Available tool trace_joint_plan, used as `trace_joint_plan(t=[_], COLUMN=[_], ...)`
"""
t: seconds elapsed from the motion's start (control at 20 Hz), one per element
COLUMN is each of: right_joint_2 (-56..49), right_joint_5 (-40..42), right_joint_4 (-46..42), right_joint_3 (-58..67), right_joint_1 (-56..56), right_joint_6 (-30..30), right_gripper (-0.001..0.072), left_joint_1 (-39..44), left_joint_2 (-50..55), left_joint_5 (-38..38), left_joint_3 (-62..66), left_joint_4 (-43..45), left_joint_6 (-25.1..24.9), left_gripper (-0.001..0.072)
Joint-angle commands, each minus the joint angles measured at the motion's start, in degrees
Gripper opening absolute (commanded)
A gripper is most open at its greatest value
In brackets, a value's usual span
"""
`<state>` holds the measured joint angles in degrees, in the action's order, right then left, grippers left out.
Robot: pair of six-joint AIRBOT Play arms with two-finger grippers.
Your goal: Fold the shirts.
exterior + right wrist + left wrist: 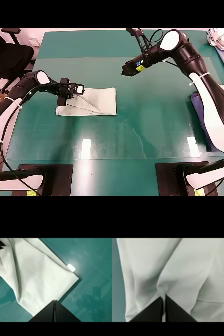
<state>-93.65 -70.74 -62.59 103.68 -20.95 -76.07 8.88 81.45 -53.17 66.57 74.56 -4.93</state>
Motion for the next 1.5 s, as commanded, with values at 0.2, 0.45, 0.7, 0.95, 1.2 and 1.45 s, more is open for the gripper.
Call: trace_joint_plan(t=[0.2, 0.45, 0.7, 0.95, 1.2, 1.45], right_joint_2=[0.0, 0.0, 0.0, 0.0, 0.1, 0.2], right_joint_5=[0.1, 0.1, -0.4, -1.3, -8.6, -12.0], right_joint_4=[0.1, 0.1, 1.4, 1.6, 1.6, 9.9], right_joint_3=[-0.4, -0.4, -0.4, -0.4, -0.4, -0.7], right_joint_1=[0.0, 0.0, -0.9, -1.5, 2.9, 10.8], right_joint_6=[0.0, 0.0, 0.0, 0.0, -2.1, -2.5], right_gripper=[0.0013, 0.0013, 0.0014, 0.0014, 0.0014, 0.0014], left_joint_1=[0.0, 0.0, 0.0, 0.0, -0.1, -0.1], left_joint_2=[-4.6, -6.5, -6.5, -6.7, -6.8, -8.8], left_joint_5=[-7.7, -29.0, -21.8, -16.0, -16.3, -30.1], left_joint_3=[2.1, 2.0, -4.2, -8.0, -3.3, 6.6], left_joint_4=[0.0, 1.6, 1.7, 2.3, 4.5, 1.9], left_joint_6=[0.6, 8.8, 12.3, 17.4, 34.5, 46.6], left_gripper=[0.0024, 0.0024, 0.0025, 0.0575, 0.0712, 0.0534])
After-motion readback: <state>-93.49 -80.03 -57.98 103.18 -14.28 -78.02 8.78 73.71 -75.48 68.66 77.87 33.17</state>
